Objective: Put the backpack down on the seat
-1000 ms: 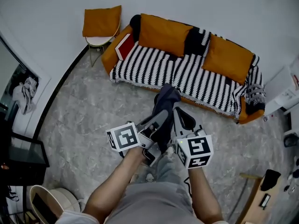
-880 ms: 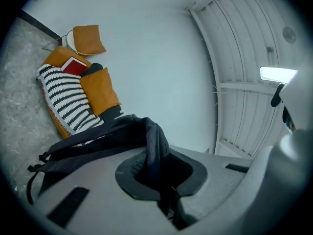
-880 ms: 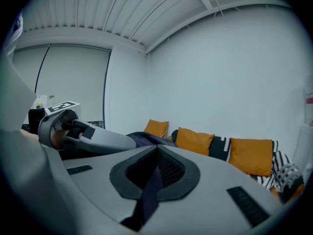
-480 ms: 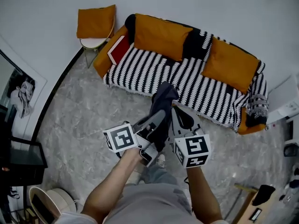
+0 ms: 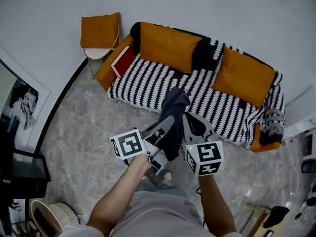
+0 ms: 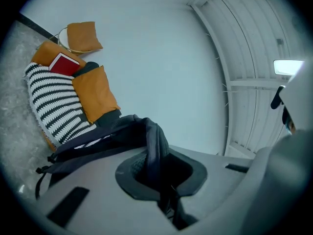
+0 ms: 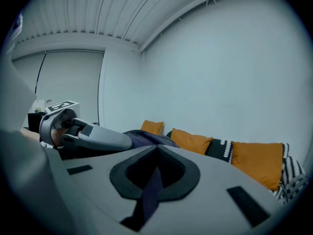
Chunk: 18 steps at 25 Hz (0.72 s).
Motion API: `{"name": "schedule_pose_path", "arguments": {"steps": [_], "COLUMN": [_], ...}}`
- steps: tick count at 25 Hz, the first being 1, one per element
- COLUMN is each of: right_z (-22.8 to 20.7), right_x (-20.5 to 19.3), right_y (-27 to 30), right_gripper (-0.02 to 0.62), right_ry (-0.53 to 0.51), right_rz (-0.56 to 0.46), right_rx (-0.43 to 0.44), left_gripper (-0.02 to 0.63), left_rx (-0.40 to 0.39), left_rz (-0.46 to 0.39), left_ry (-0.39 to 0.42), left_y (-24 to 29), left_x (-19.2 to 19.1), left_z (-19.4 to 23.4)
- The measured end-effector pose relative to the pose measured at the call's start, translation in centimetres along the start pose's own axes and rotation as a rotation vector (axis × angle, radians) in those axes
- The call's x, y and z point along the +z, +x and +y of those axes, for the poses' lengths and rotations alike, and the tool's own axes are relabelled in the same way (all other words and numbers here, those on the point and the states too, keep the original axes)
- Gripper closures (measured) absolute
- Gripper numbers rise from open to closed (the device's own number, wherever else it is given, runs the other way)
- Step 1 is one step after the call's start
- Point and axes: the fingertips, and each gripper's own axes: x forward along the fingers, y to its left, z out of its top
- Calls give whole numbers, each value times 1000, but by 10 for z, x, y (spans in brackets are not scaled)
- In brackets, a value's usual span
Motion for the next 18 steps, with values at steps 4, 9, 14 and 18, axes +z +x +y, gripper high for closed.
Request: {"name": "schedule_pose_path", "arguments": {"steps": [4, 9, 14, 18], "right_z": [-13, -30, -44, -50], "right_x": [3, 3, 6, 9], "right_y": [9, 27, 67, 111], "right_gripper": [594, 594, 594, 594], "right_ry": [-4, 0, 1, 4], "right_rz": [3, 14, 28, 44], "right_rx": [-4, -17, -22, -22], "left_gripper": [584, 584, 584, 584], "left_rx": [-16, -16, -16, -17], "left_rz": [3, 16, 15, 20], "left_ry": [-19, -36, -48, -57], "left_y": [18, 40, 60, 73], "left_x": [7, 18, 49, 81], "left_z": [4, 17, 43, 67]}}
